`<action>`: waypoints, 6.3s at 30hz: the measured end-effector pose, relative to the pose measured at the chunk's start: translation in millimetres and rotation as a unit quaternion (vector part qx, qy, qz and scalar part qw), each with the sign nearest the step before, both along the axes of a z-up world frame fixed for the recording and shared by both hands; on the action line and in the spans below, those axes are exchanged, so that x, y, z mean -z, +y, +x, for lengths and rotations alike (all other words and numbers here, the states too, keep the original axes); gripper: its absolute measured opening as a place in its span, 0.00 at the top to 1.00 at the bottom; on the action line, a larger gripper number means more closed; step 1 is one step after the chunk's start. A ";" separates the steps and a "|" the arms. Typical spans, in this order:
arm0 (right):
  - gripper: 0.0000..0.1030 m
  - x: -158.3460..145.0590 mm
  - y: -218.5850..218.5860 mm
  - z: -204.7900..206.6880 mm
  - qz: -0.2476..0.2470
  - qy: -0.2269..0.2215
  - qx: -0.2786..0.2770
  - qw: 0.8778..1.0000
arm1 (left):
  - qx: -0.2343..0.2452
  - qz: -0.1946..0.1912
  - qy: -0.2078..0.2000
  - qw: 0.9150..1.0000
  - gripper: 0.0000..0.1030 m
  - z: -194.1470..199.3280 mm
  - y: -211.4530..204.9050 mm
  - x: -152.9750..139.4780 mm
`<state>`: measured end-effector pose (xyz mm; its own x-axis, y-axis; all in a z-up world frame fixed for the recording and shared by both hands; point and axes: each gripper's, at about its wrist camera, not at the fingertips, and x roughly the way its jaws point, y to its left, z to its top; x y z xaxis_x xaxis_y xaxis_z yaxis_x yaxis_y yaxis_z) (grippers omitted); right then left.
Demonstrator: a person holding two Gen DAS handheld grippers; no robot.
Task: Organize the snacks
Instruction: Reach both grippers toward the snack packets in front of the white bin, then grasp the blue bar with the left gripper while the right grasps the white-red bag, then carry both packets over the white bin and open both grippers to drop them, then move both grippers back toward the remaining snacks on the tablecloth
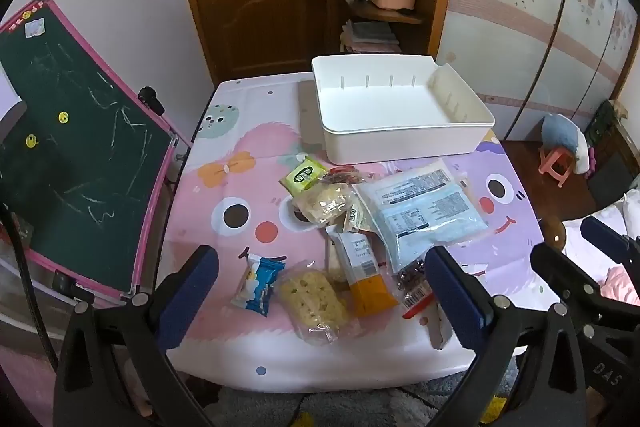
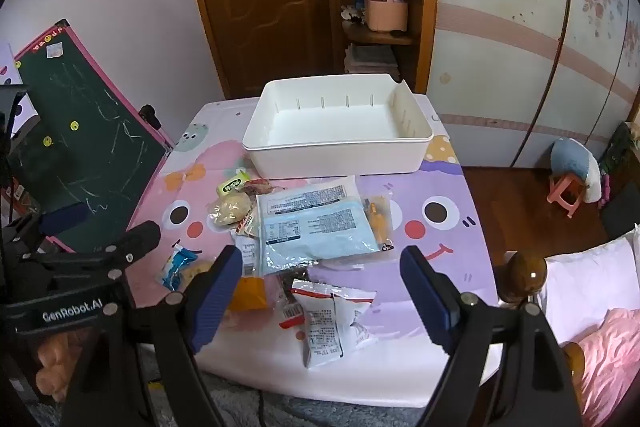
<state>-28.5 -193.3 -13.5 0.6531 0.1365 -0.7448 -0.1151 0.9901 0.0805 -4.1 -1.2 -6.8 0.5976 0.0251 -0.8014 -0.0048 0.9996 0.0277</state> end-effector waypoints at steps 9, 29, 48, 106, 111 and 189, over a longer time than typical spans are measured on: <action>0.21 -1.1 -7.2 -0.4 -0.009 -0.012 0.003 1.000 | -0.011 -0.003 -0.013 1.000 0.01 5.5 11.9 -4.2; 0.21 72.1 -12.4 18.7 -0.010 0.079 -0.047 0.996 | -0.042 0.011 0.033 0.998 0.03 41.9 47.9 34.6; 0.21 138.7 -19.0 43.1 -0.006 0.209 -0.059 0.976 | 0.018 0.000 0.143 0.990 0.05 97.0 99.6 152.0; 0.50 -20.4 -36.6 113.5 -0.015 0.024 -0.041 0.999 | 0.114 -0.016 -0.042 0.993 0.73 118.7 7.6 -38.1; 0.50 -80.3 -45.1 159.2 -0.026 -0.043 -0.015 0.999 | 0.116 -0.019 -0.077 0.990 0.73 164.6 -21.0 -81.9; 0.09 6.1 -3.6 101.8 0.008 -0.027 -0.064 0.998 | 0.033 -0.045 -0.096 0.994 0.13 39.6 36.3 13.9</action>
